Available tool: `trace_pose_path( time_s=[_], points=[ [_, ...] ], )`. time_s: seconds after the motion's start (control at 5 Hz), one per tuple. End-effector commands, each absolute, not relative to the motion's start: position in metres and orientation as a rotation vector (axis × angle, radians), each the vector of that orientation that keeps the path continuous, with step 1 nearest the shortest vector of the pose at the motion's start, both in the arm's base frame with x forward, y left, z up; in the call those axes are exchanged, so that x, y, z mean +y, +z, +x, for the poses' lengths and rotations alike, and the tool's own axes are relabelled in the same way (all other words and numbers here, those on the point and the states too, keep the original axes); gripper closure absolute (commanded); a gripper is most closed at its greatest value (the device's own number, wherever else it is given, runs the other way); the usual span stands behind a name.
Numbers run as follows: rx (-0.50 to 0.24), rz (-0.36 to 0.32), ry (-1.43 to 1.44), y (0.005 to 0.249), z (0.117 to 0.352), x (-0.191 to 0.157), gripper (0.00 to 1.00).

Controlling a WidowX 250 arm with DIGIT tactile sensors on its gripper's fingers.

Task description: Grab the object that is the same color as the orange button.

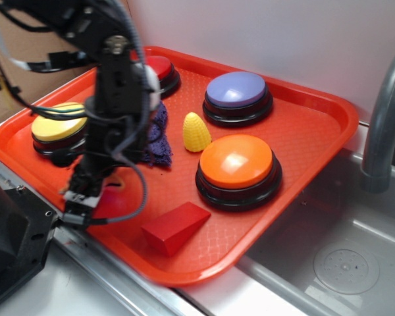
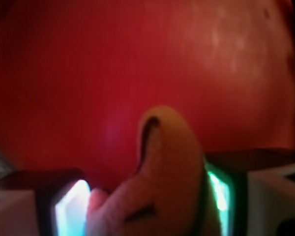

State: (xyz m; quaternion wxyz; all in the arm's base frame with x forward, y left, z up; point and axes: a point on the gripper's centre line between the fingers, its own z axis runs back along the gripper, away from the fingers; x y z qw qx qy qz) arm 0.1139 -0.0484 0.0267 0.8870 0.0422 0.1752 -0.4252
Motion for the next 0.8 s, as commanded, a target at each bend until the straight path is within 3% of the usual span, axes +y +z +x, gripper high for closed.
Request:
trace_pose_path(
  time_s=[0.0,0.2,0.4,0.6],
  points=[
    [0.237,0.243,-0.424,0.099,0.121,-0.052,1.0],
    [0.216,0.121,-0.185,0.145,0.146,-0.049,1.0],
    [0.146,0.015,0.056,0.186,0.168,-0.054,1.0],
    [0.055,-0.003,0.13,0.218,0.175,-0.058,1.0]
  ],
)
